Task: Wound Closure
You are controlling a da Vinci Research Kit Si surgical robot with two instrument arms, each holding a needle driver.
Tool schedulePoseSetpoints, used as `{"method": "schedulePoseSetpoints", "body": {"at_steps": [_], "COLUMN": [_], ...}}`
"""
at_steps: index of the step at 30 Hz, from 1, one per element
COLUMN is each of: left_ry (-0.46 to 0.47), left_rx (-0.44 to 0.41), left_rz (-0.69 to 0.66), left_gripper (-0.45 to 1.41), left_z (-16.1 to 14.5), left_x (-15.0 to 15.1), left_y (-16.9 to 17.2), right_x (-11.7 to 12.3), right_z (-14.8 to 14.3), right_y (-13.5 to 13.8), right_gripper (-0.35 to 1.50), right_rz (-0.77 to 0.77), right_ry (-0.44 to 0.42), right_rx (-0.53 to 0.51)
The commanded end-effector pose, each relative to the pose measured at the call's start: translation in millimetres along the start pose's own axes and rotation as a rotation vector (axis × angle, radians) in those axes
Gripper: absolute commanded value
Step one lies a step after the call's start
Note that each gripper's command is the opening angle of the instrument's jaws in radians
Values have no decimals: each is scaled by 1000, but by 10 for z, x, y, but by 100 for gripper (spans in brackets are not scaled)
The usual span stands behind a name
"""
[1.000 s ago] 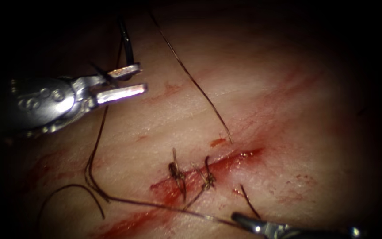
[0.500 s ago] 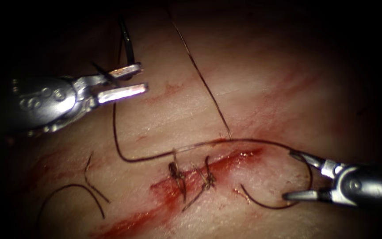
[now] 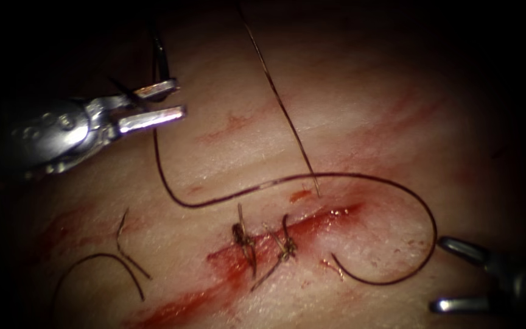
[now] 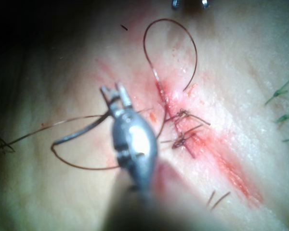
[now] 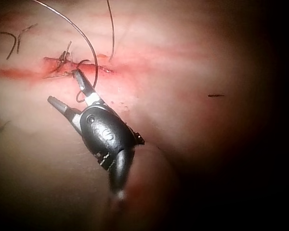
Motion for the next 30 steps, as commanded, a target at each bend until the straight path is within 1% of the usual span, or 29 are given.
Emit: {"method": "schedulePoseSetpoints", "body": {"at_steps": [1,3,4,5,9,11,16,20,24,30], "left_ry": [-2,-3,-1,-1,5,6,-1,-1,1,2], "left_rx": [-1,6,23,23,51,63,78,82,80,81], "left_rz": [-3,-10,-13,-13,-17,-22,-23,-22,-22,-20], "left_gripper": [-45,-45,-45,-45,-45,-45,-45,-45,-45,-45], "left_z": [2,-7,-18,-18,-44,-52,-55,-52,-51,-49], "left_x": [-4,-1,2,2,9,11,11,12,13,12], "left_y": [0,-8,-15,-15,-31,-34,-38,-36,-34,-32], "right_x": [-14,-23,-36,-36,-63,-77,-110,-128,-128,-111], "right_z": [12,14,19,19,29,32,32,43,59,91], "right_y": [-3,-3,-5,-5,-7,-10,-15,-5,9,24], "right_gripper": [148,148,148,148,148,148,146,146,146,148], "right_rz": [5,5,10,10,14,16,20,22,29,51], "right_ry": [-1,-16,-55,-55,-87,-116,-215,-254,-258,-250], "right_rx": [5,10,23,23,20,29,48,-7,-47,-91]}}
